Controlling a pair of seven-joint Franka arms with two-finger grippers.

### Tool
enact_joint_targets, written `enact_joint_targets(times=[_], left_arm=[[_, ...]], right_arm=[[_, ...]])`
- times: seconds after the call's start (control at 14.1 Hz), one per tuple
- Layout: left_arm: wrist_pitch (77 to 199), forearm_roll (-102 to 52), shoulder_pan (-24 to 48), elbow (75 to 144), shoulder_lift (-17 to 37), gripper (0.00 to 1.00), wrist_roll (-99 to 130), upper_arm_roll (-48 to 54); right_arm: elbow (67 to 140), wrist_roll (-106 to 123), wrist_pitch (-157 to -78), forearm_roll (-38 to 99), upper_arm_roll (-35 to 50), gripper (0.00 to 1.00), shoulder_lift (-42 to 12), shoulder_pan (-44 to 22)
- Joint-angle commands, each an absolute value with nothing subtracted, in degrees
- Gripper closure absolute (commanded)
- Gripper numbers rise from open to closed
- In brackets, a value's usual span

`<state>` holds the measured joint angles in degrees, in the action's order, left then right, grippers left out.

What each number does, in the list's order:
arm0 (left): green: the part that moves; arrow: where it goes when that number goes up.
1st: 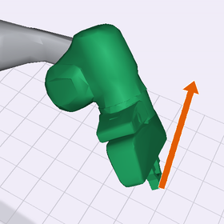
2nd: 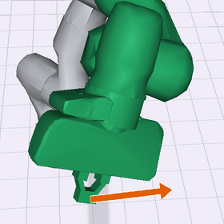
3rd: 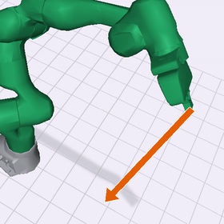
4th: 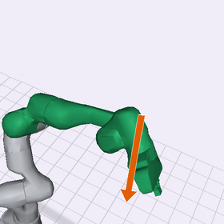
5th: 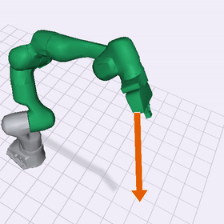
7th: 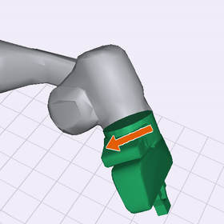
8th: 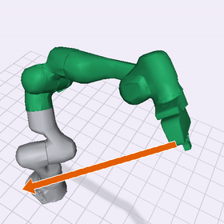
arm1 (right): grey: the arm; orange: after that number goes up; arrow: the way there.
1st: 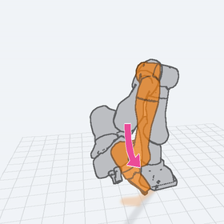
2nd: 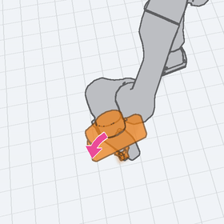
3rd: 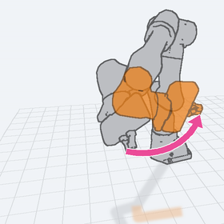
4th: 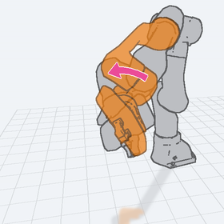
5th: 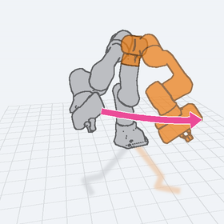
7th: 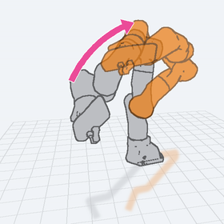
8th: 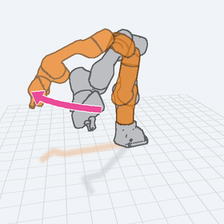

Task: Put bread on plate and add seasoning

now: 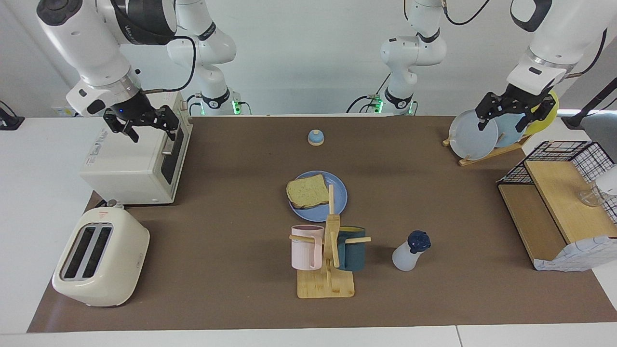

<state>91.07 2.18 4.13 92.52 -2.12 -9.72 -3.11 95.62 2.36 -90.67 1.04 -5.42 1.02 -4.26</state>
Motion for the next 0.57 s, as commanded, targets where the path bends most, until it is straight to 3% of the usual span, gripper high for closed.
enact_joint_targets(times=[0.0,0.5], left_arm=[[96.49,1.23,3.34,99.56,-5.35,0.00,-9.32,-2.55],[97.12,-3.25,1.05,99.67,-5.27,0.00,-9.14,-2.11]], right_arm=[[97.03,1.67,-91.32,1.05,-4.92,0.00,2.20,-3.60],[97.03,1.67,-91.32,1.05,-4.83,0.00,2.29,-3.60]])
